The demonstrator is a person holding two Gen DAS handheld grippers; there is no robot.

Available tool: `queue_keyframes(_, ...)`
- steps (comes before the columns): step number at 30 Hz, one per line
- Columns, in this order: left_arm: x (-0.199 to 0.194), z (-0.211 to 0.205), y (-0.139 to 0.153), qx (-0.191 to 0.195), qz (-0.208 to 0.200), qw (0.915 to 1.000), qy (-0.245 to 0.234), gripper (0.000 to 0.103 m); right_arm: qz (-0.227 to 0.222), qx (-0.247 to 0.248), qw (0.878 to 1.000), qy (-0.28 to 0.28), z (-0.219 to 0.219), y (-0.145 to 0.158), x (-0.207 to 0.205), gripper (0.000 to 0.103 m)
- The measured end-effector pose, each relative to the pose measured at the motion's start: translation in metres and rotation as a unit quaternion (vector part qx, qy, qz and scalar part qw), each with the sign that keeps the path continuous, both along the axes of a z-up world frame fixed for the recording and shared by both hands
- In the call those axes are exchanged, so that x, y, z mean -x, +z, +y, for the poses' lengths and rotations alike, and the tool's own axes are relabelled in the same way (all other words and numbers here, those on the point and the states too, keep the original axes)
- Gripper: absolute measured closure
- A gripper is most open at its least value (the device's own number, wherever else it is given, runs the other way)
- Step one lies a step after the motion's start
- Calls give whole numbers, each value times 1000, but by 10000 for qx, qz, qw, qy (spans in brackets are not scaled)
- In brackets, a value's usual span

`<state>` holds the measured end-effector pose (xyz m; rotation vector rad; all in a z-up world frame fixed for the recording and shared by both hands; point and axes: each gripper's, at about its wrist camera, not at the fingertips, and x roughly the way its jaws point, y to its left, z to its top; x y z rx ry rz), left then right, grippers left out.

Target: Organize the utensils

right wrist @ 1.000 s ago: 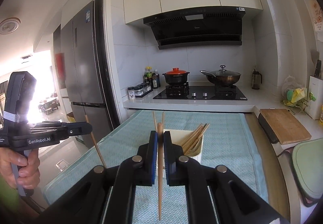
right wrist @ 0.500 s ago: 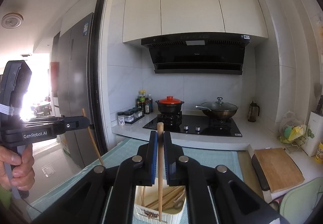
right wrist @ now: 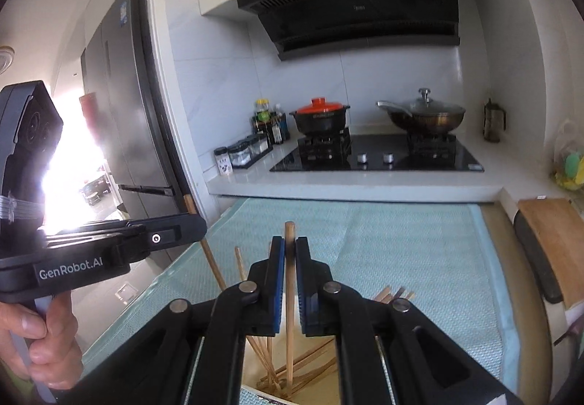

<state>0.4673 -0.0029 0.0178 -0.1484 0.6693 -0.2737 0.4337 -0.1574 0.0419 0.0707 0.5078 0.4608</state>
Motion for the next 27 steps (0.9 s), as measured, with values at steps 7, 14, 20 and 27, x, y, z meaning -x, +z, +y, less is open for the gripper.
queue_keyframes(7,-19,0,-32,-311,357,9985,273,74,888,-81,9958,-197,-10,-50,-45,95)
queue_keyframes(14,27,5,-19,-738,-321,9955,502,20,508,-11,9967,-631,-31,-38,-27,30)
queue_keyframes(20,94,0,-6,-1170,-1113,9823,948,0,-66,191,9959,-887,-49,-1,22,29)
queue_keyframes(27,155,-5,-7,-1400,-1130,9738,1390,0,-777,668,9877,-1183,-51,22,121,15)
